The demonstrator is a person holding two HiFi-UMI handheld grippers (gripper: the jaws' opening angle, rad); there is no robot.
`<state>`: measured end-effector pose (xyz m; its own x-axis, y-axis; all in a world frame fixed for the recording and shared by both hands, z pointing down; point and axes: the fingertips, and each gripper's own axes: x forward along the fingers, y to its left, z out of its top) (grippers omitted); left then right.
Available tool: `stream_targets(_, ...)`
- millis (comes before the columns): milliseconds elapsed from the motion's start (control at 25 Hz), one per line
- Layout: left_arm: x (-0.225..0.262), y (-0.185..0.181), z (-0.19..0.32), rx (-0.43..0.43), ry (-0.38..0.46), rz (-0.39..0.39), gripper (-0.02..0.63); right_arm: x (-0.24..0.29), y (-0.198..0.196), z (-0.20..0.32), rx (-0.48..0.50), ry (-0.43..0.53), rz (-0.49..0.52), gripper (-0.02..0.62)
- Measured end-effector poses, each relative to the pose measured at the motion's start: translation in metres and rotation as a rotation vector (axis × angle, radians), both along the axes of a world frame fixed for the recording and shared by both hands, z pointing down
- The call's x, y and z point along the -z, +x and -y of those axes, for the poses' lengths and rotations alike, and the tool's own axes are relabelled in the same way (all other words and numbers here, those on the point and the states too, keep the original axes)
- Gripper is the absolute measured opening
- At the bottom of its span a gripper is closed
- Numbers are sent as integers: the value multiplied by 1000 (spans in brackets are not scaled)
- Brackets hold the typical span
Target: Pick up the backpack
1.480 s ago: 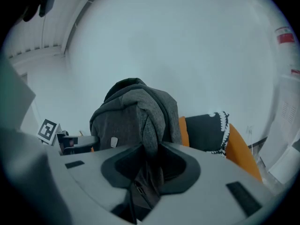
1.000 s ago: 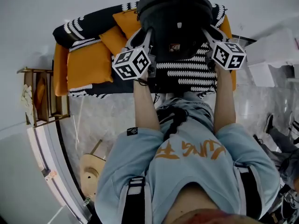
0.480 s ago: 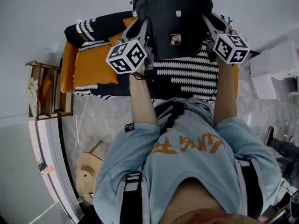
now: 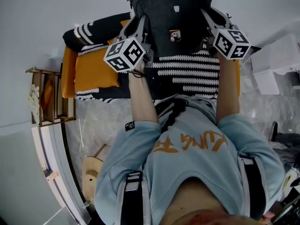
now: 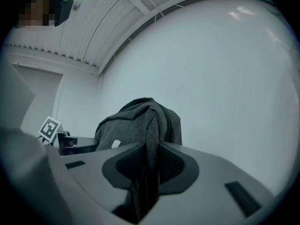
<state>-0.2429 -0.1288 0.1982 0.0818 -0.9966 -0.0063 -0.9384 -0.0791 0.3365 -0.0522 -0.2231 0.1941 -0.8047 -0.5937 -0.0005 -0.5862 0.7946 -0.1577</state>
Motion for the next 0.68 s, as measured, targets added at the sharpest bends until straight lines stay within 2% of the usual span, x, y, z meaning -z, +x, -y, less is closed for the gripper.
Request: stream_targets(680,-15,20,10,-43,-10,-33,95,-11,25,1,-33,-18,-6,97)
